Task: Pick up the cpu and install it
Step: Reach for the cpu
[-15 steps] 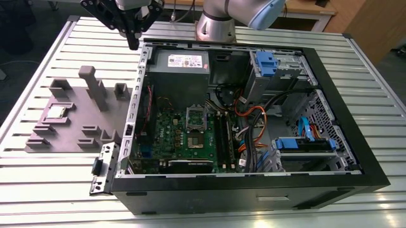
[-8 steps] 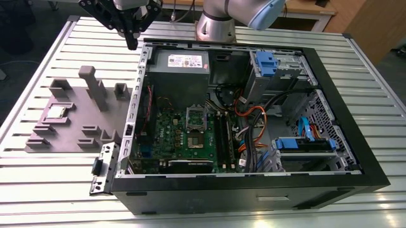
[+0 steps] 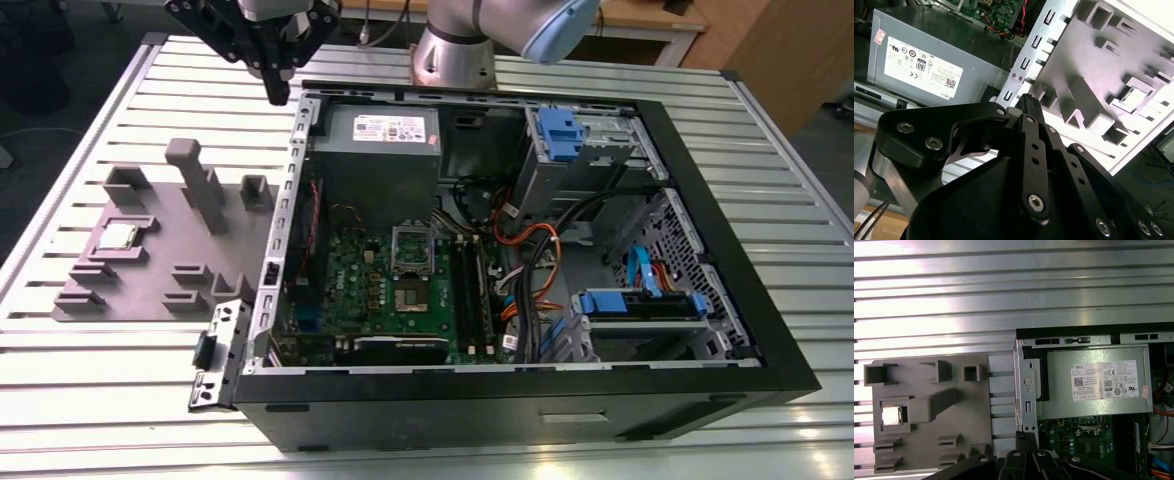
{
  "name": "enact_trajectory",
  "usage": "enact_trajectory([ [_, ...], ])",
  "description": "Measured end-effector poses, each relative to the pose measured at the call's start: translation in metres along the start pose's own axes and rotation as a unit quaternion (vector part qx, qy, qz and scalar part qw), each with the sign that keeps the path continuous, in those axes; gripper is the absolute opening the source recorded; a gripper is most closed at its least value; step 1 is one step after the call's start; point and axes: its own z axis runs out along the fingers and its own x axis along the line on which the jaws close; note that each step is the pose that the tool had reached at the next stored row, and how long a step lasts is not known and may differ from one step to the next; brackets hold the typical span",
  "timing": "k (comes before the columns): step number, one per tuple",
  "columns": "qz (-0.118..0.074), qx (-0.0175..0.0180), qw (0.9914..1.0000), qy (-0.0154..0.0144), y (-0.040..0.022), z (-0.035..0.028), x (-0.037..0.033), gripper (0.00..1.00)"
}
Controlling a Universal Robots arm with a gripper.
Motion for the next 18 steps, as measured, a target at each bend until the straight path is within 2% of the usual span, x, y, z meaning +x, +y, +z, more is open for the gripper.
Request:
enact_trajectory([
  [4,0.000,0.0000,1.00000,0.0000,-0.0001,-0.0001,0.0021,0.11],
  [18,0.000,0.0000,1.00000,0.0000,-0.0014,-0.0005,0.0192,0.11],
])
